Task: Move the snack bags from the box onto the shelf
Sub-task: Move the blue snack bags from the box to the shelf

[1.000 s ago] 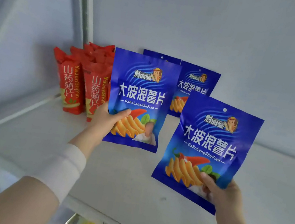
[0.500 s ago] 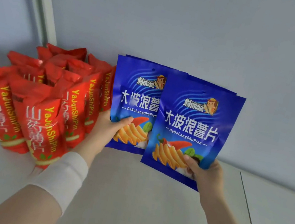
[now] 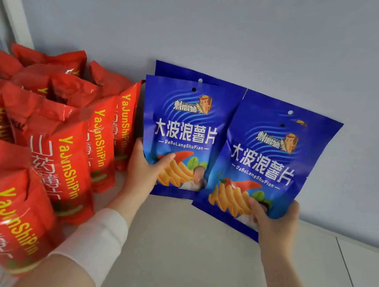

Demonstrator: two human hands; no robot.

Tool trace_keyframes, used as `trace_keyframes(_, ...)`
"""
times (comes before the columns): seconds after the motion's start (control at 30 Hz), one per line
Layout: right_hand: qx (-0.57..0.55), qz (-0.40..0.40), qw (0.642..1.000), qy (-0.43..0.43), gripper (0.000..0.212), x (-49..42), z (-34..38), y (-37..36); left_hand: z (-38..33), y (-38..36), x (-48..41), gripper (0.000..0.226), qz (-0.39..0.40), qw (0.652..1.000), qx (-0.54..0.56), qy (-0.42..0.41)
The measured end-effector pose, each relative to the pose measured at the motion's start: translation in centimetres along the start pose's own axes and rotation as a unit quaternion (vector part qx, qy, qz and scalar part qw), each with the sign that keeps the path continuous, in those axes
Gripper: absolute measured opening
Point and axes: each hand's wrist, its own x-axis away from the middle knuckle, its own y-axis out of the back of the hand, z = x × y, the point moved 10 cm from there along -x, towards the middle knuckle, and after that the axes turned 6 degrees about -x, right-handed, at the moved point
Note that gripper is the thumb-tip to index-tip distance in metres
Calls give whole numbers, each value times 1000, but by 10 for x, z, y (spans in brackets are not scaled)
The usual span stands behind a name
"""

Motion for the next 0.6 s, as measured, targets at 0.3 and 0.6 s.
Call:
trace_keyframes(0.3, 3, -21, 998, 53, 76, -2, -4, -3, 3, -4, -8, 56, -6, 998, -27, -64)
trace_keyframes(0.6, -8, -1, 996, 86, 80, -10, -3, -8, -7, -24, -10, 60, 94, 990, -13, -103)
